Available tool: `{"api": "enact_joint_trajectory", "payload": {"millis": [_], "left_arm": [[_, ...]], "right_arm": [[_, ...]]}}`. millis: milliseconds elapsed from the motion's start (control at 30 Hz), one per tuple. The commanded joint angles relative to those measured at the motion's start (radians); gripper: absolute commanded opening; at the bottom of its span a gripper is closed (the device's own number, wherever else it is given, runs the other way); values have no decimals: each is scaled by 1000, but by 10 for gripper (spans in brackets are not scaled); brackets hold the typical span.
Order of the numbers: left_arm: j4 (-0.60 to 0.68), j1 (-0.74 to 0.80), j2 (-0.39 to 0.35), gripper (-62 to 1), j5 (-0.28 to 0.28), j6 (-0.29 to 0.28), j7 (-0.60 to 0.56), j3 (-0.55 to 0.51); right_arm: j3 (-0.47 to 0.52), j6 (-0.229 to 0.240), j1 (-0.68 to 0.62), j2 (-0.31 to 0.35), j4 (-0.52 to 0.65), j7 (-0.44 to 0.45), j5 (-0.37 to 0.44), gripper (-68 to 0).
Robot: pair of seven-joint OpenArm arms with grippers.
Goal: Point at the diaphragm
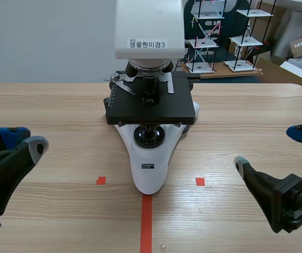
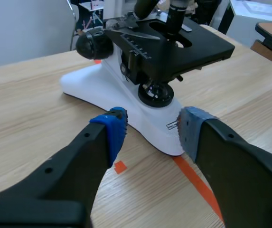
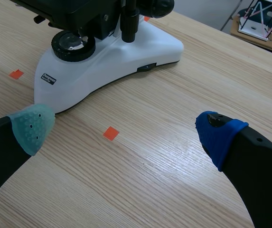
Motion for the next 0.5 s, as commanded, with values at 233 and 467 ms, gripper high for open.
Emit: {"api": "enact_joint_trajectory", "payload": {"millis": [233, 467], "left_arm": [[-300, -74, 5, -526, 80, 1, -363, 116], [-529, -245, 21, -526, 172, 6, -448, 277]], "right_arm": [[11, 0, 0, 11, 13, 14, 8, 4], [11, 0, 0, 11, 13, 14, 8, 4]]}}
